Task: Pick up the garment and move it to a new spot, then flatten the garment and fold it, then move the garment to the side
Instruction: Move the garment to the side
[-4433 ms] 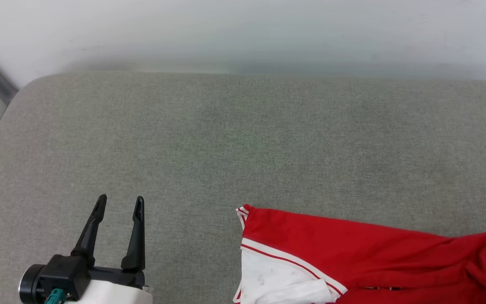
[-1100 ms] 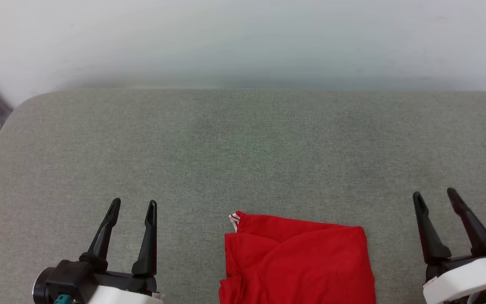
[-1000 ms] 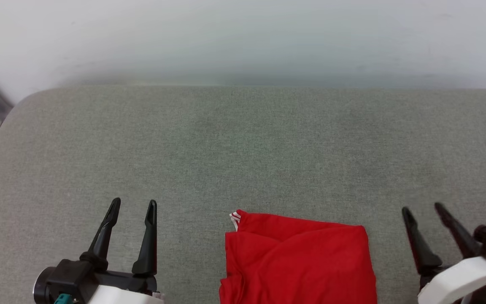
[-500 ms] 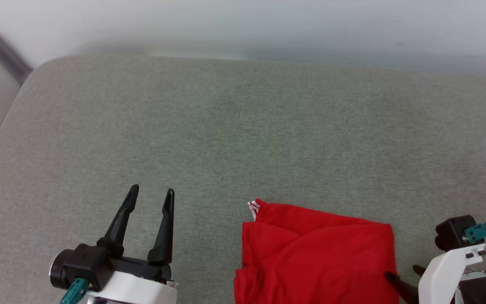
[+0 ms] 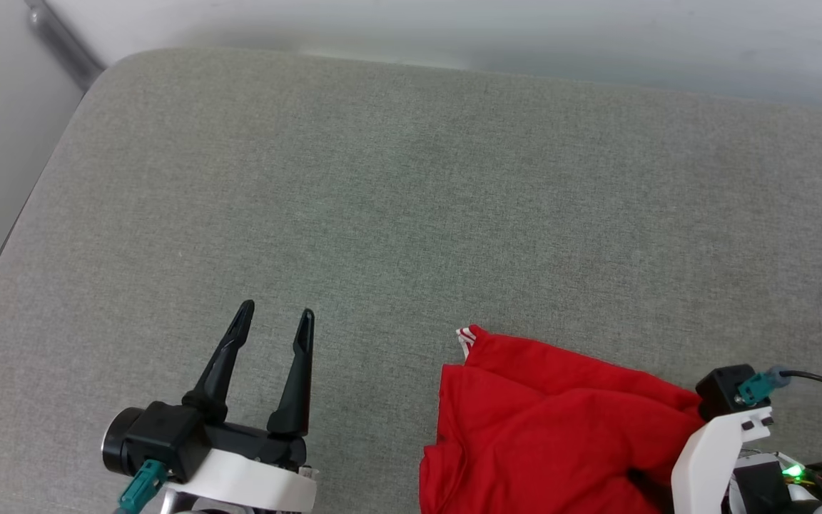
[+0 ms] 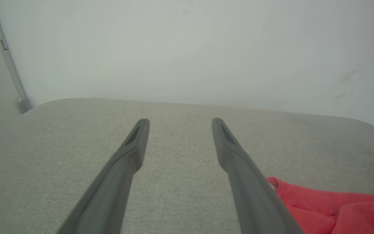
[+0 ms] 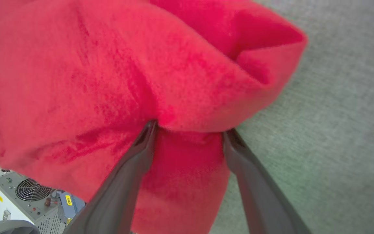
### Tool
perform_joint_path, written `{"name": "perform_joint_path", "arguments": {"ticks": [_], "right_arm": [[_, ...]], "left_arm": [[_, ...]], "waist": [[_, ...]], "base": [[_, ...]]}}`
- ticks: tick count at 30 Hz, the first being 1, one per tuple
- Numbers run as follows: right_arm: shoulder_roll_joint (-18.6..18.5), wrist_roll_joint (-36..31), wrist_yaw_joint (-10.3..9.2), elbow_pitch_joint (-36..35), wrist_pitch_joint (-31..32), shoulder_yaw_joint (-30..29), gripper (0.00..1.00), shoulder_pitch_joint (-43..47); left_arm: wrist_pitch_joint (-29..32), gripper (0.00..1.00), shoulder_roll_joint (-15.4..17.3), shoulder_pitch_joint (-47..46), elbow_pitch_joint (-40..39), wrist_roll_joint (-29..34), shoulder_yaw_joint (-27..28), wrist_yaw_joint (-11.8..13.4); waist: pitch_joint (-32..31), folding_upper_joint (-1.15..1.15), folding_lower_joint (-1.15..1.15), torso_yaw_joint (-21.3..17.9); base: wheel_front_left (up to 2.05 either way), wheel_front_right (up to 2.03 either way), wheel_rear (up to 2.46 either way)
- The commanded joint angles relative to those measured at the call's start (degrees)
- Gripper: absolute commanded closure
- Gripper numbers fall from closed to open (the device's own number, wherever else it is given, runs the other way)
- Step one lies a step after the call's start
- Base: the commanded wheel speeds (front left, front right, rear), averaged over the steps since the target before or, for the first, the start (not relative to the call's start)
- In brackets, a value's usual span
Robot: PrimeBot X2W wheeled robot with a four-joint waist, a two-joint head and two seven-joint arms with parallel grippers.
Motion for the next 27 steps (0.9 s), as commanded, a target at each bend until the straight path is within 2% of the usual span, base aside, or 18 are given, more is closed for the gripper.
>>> {"name": "perform_joint_path", "arguments": {"ticks": [1, 2, 7, 11, 15, 20, 24, 27], "right_arm": [[0.85, 0.55, 0.02, 2.71, -0.52, 1.66, 0.71, 0.39], [0.66, 0.52, 0.02, 3.6, -1.15, 2.23, 1.0, 0.03], [-3.69, -1.76, -0.04, 5.08, -5.45, 5.43, 1.0, -2.4], [-8.58, -4.39, -0.11, 3.52, -8.03, 8.14, 1.0, -6.0], [-14.84, -7.36, -0.04, 0.91, -8.74, 12.98, 1.0, -9.38], [-25.41, -8.62, -0.04, -0.9, -7.95, 20.0, 1.0, -14.77], [-32.39, -8.63, -0.03, -0.33, -8.91, 22.01, 1.0, -18.61], [-35.69, -8.04, -0.02, 1.43, -10.71, 21.3, 1.0, -21.19]], "left_arm": [[-0.12, 0.0, 0.08, -0.68, 0.18, 0.37, -0.27, -0.07], [-0.12, 0.0, 0.14, -0.73, 0.33, 0.58, -0.4, -0.06], [-0.12, 0.0, -0.07, -0.75, 0.72, 0.8, -0.82, -0.06], [-0.12, 0.0, 0.03, -1.17, 0.38, 0.63, -1.36, -0.06], [-0.12, 0.0, -0.2, -2.05, -0.34, 0.63, -1.62, -0.07], [-0.12, 0.0, -0.46, -3.99, -1.01, 2.72, -2.95, -0.08], [-0.12, 0.0, -0.37, -6.84, -1.1, 3.66, -6.21, -0.06], [-0.12, 0.0, -0.02, -9.31, -1.4, 4.17, -8.15, -0.06]], "waist": [[0.15, 0.0, 0.0, 0.12], [0.17, 0.0, 0.0, 0.14], [-0.14, 0.0, 0.0, -0.92], [-0.49, 0.0, 0.0, -3.49], [-0.34, 0.0, 0.0, -7.42], [1.56, 0.0, 0.0, -14.05], [4.15, 0.0, 0.0, -18.37], [6.81, 0.0, 0.0, -21.59]], "base": [[0.0, 0.0, 0.0], [0.0, 0.0, 0.0], [0.0, 0.0, 0.0], [0.0, 0.0, 0.0], [0.0, 0.0, 0.0], [0.0, 0.0, 0.0], [0.0, 0.0, 0.0], [0.0, 0.0, 0.0]]}}
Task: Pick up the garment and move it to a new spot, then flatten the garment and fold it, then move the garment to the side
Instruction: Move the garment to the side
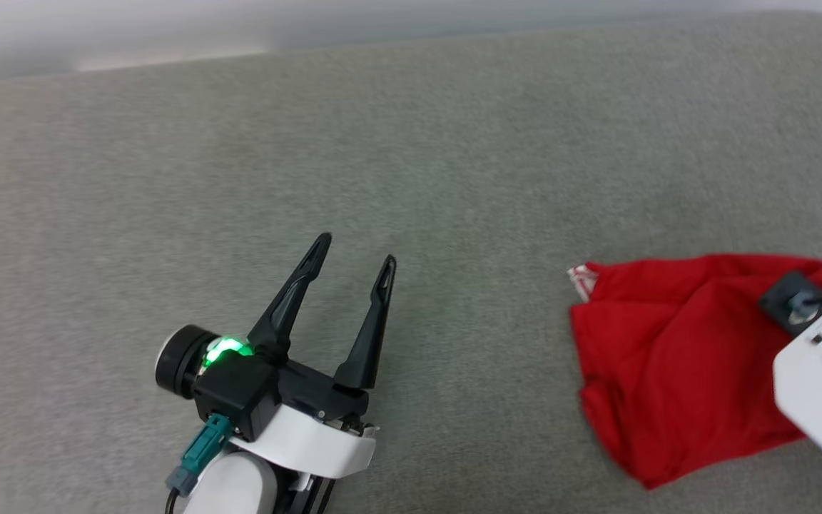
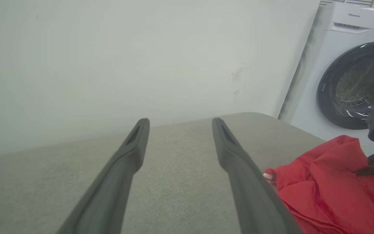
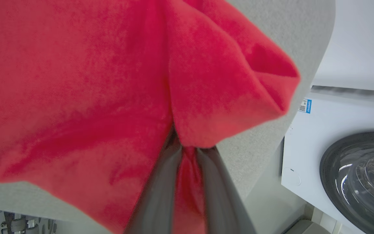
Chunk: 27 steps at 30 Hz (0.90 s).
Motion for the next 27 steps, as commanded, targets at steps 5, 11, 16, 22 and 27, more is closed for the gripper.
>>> {"name": "perform_joint_path", "arguments": {"ticks": [5, 11, 16, 22, 27], "right_arm": [[-4.14, -0.55, -0.07, 5.6, -4.27, -2.86, 1.0, -4.66], [-5.14, -1.8, -0.08, 13.93, -10.72, -8.24, 1.0, -7.21], [-6.09, -2.79, -0.07, 22.33, -16.99, -12.84, 1.0, -9.23], [-5.16, -5.03, -0.08, 31.92, -23.74, -17.65, 1.0, -12.05], [-3.47, -7.19, -0.08, 38.0, -28.76, -20.79, 1.0, -14.98]], "left_arm": [[-0.12, 0.0, 1.71, -4.87, -0.24, 0.85, -3.16, -0.06], [-0.12, 0.0, 2.94, -9.19, -0.57, 0.57, -5.71, -0.06], [-0.12, 0.0, 3.54, -11.76, -1.17, 1.16, -7.42, -0.06], [-0.12, 0.0, 4.6, -13.44, -2.37, 1.54, -8.3, -0.06], [-0.12, 0.0, 5.07, -13.84, -3.06, 1.59, -7.96, -0.06]], "waist": [[8.43, 0.0, 0.0, -7.68], [14.3, 0.0, 0.0, -9.74], [18.29, 0.0, 0.0, -9.55], [21.48, 0.0, 0.0, -8.72], [22.65, 0.0, 0.0, -8.15]], "base": [[0.0, 0.0, 0.0], [0.0, 0.0, 0.0], [0.0, 0.0, 0.0], [0.0, 0.0, 0.0], [0.0, 0.0, 0.0]]}}
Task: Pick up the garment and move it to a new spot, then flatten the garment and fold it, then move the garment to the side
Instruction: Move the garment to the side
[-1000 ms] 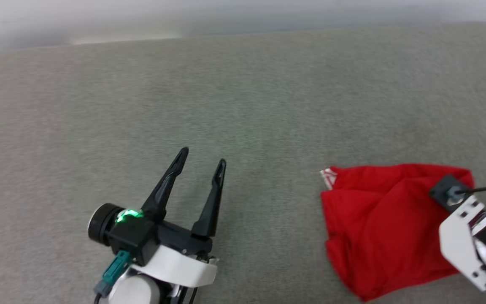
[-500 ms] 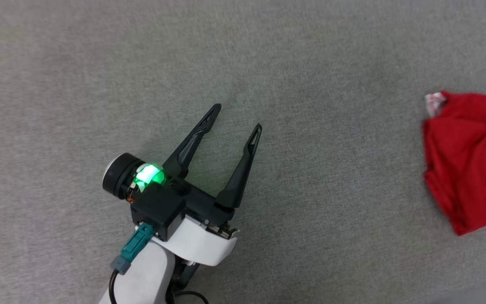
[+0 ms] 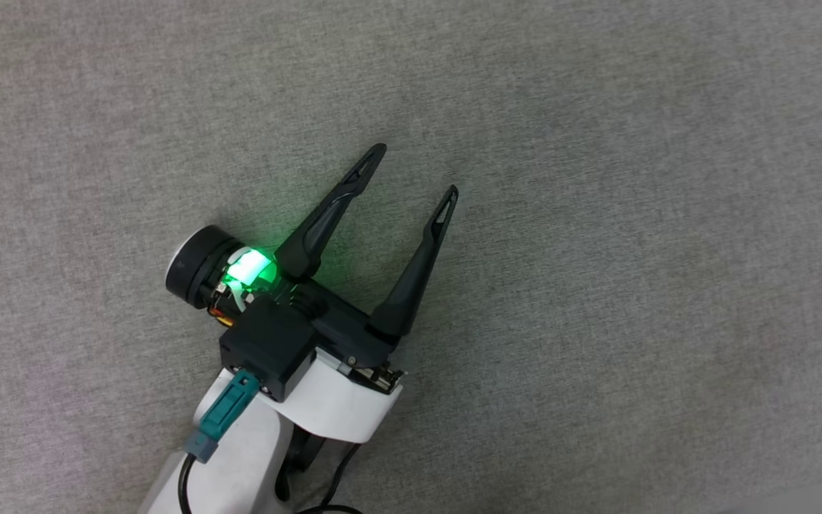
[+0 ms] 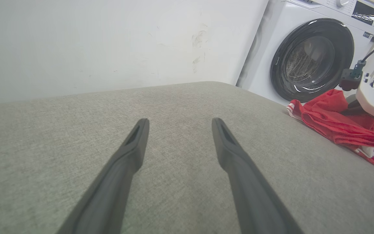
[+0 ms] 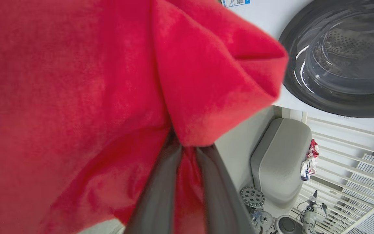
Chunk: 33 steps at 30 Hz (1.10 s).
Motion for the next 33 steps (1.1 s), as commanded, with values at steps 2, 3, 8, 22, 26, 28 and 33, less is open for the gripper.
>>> {"name": "perform_joint_path", "arguments": {"ticks": [2, 3, 8, 22, 26, 28, 33], "right_arm": [[1.53, -1.28, -0.1, 2.5, -2.13, -1.19, 1.0, -2.15], [1.9, -1.92, -0.1, 3.43, -2.58, -1.34, 1.0, -2.59], [5.24, -3.45, -0.09, 6.83, -3.09, -3.91, 0.0, -4.98], [12.64, 3.88, -0.09, -6.53, -10.39, -5.69, 0.0, -5.22], [17.98, 7.93, -0.09, -14.38, -14.05, -7.74, 0.0, -1.3], [21.02, 9.48, -0.09, -18.48, -15.78, -9.28, 0.0, 1.46], [29.08, 12.28, -0.09, -25.95, -19.73, -12.64, 0.0, 8.59]], "left_arm": [[-0.12, 0.0, 0.38, -0.46, -0.25, 0.24, 0.21, -0.06], [-0.12, 0.0, 0.45, -0.36, -0.21, 0.27, 0.24, -0.06], [-0.12, 0.0, 0.26, 0.65, 0.22, -0.38, 0.92, -0.06], [-0.11, 0.0, -2.99, 11.07, 1.89, -4.45, 12.31, -0.02], [-0.12, 0.0, -4.12, 13.41, 1.82, -4.51, 16.55, 0.1], [-0.11, 0.0, -4.54, 14.77, 2.0, -4.55, 18.5, 0.23], [-0.12, 0.0, -5.33, 17.72, 2.43, -4.76, 21.8, 0.18]], "waist": [[0.27, 0.0, -0.01, 0.26], [0.21, 0.0, -0.01, 0.27], [-1.5, 0.0, -0.01, 0.08], [-19.14, 0.0, -0.01, 2.96], [-23.11, 0.0, -0.01, 4.71], [-24.99, 0.0, -0.01, 5.55], [-29.02, 0.0, -0.01, 7.31]], "base": [[0.0, 0.0, 0.0], [0.0, 0.0, 0.0], [0.0, 0.0, 0.0], [0.0, 0.0, 0.0], [0.0, 0.0, 0.0], [0.0, 0.0, 0.0], [0.0, 0.0, 0.0]]}}
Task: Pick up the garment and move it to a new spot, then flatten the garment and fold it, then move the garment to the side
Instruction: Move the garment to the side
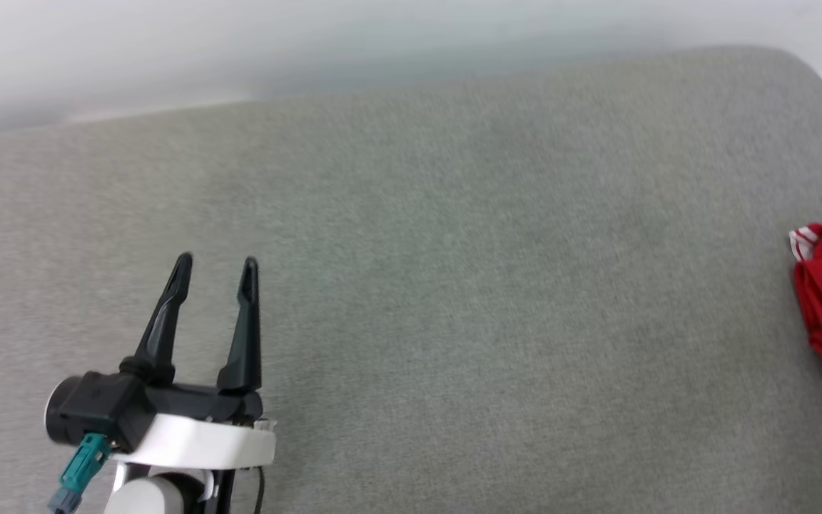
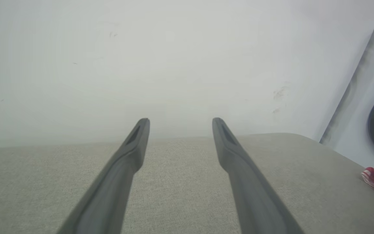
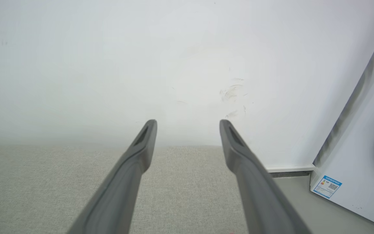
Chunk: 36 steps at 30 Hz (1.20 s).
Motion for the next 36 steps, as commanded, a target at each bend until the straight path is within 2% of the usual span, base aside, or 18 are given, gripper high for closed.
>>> {"name": "perform_joint_path", "arguments": {"ticks": [1, 4, 10, 20, 30, 36], "right_arm": [[0.73, 0.04, -0.04, -1.01, -0.9, 0.09, 0.0, 2.04], [3.77, 0.65, -0.04, -3.22, -3.32, 1.03, 0.0, 6.28], [6.69, -1.43, -0.04, -5.79, -7.22, 3.97, 0.0, 13.9], [11.77, -1.29, -0.04, -3.48, -12.03, 5.08, 0.0, 20.9], [14.17, -3.32, -0.04, -0.97, -14.23, 6.71, 0.0, 21.99], [14.96, -5.34, -0.04, -0.23, -14.65, 5.02, 0.0, 21.22]], "left_arm": [[-0.11, 0.0, -0.24, 1.03, 0.33, 0.0, 0.47, 0.06], [-0.11, 0.0, -0.4, 2.52, 0.76, 0.98, 1.14, 0.0], [-0.11, 0.0, -0.72, 4.64, 3.04, 2.61, 2.23, 0.55], [-0.11, 0.0, -1.4, 6.28, 6.06, 3.21, 3.85, 1.75], [-0.11, 0.0, -1.72, 7.15, 6.57, 1.03, 3.89, 0.92], [-0.11, 0.0, -1.75, 7.44, 5.8, 1.19, 3.98, 0.52]], "waist": [[-2.75, 0.0, 0.01, 2.0], [-4.29, 0.0, 0.01, 2.8], [-6.3, 0.0, 0.01, 4.3], [-8.43, 0.0, 0.01, 5.79], [-8.86, 0.0, 0.01, 5.93], [-8.91, 0.0, 0.01, 5.86]], "base": [[0.0, 0.0, 0.0], [0.0, 0.0, 0.0], [0.0, 0.0, 0.0], [0.0, 0.0, 0.0], [0.0, 0.0, 0.0], [0.0, 0.0, 0.0]]}}
